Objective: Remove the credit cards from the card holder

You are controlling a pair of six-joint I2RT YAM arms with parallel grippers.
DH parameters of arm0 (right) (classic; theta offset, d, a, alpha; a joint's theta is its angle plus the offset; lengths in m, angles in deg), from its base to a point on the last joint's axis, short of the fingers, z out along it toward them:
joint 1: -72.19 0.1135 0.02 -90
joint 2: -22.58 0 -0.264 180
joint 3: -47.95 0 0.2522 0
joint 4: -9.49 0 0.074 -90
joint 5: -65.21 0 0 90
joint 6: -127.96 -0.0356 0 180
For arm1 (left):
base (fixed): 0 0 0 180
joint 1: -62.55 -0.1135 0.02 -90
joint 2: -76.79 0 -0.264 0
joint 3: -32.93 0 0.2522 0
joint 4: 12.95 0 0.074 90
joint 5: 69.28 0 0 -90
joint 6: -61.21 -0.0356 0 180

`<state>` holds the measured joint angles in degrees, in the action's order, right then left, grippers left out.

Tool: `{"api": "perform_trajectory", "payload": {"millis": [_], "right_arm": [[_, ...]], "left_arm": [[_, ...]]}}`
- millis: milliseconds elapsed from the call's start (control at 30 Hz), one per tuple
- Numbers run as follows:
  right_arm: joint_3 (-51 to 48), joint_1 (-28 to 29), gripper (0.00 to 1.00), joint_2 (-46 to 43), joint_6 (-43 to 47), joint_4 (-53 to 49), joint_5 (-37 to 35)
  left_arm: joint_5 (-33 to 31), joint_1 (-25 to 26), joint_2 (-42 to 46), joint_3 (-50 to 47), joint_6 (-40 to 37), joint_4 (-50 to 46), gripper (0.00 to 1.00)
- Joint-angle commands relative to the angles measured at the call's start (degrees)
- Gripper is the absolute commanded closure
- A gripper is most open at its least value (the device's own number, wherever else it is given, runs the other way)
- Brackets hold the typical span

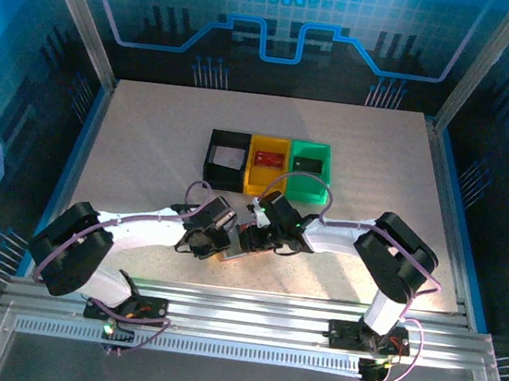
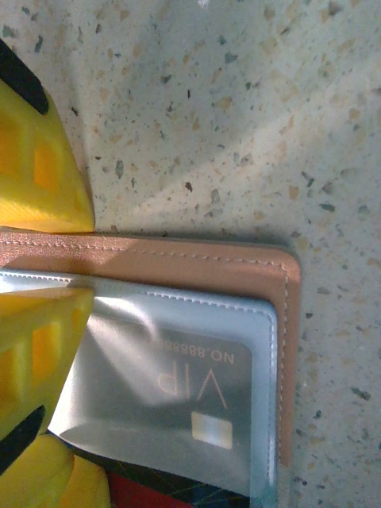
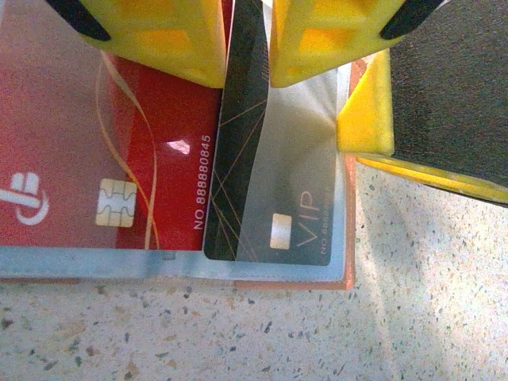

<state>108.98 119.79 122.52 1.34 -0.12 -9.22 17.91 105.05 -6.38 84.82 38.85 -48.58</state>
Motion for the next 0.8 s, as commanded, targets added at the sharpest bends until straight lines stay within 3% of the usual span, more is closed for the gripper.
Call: {"api": "perform_trajectory", "payload": {"millis": [0,167,767], "right_arm": [[-0.15,0.85,0.79,0.49,-0.06,-0.30,-0.69],[-0.63,-0.78,0.79,-0.63,0.22,-3.74,-4.39],[-0.89,-1.88,0.75,-5.48,0.63,-4.44,-3.45]], "left_arm": [[0.74,0.84,-2.43,-2.71,1.26,1.73,0.75],[0.44,0.86,-1.92,-2.79,1.18,1.20,0.75],[0.12,0.84,-1.22,-2.71,1.03,0.57,0.75]]}}
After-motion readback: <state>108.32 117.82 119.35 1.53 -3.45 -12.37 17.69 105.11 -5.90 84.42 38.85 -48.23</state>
